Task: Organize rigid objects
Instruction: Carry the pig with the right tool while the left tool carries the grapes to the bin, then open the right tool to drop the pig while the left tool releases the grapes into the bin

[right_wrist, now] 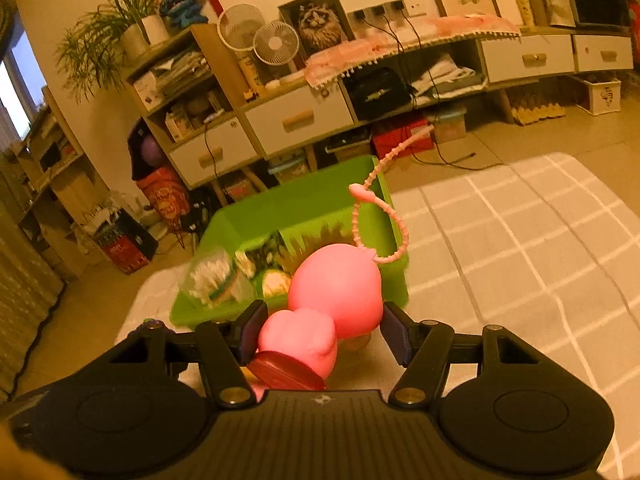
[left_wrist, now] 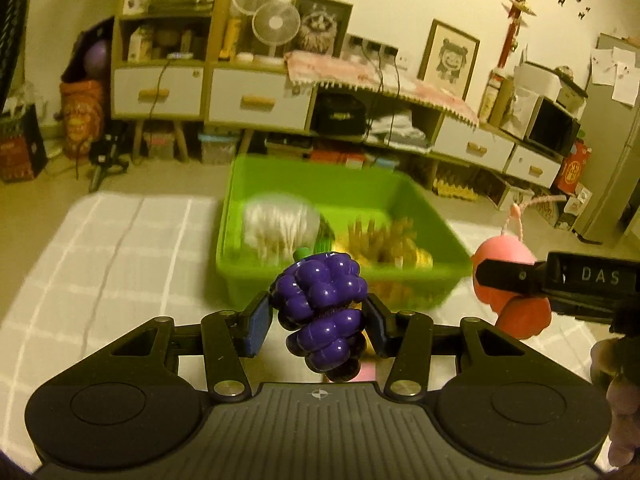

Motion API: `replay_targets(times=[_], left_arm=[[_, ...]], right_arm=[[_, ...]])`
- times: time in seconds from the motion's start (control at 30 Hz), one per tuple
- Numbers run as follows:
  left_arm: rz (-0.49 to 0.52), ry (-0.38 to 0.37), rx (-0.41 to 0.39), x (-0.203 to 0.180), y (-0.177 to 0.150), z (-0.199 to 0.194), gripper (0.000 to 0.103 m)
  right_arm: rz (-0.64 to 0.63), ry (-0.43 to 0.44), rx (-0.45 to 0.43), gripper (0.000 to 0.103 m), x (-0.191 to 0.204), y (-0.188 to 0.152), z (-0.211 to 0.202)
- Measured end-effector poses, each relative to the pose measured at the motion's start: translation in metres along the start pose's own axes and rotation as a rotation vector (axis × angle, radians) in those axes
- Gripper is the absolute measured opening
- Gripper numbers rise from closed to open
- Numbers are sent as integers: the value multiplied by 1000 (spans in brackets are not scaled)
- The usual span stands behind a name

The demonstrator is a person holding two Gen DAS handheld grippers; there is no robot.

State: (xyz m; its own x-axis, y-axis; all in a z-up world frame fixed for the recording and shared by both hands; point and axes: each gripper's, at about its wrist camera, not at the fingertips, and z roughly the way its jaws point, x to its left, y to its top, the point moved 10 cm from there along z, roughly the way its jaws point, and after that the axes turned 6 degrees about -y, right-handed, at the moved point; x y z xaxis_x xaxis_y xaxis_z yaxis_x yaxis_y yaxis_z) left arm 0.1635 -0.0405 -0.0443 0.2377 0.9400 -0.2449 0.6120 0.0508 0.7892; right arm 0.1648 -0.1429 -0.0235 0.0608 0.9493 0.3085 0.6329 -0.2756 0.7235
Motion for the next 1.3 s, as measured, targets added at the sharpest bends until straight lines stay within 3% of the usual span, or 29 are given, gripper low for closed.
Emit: replay_targets(times=[0.23, 0.43, 0.73, 1.3], left_arm=[[12, -31, 5, -1, 65, 42, 54], [-12, -29, 48, 10, 90, 93, 54], [-114, -26, 205, 35, 82, 158, 54], [-95, -1, 235, 41, 72, 167, 57]], right_arm=[[100, 60, -7, 38, 1, 45, 35], [129, 38, -5, 38, 0, 80, 85], [54, -54, 20, 38, -2, 95, 144], [-28, -117, 26, 38, -5, 87, 159]])
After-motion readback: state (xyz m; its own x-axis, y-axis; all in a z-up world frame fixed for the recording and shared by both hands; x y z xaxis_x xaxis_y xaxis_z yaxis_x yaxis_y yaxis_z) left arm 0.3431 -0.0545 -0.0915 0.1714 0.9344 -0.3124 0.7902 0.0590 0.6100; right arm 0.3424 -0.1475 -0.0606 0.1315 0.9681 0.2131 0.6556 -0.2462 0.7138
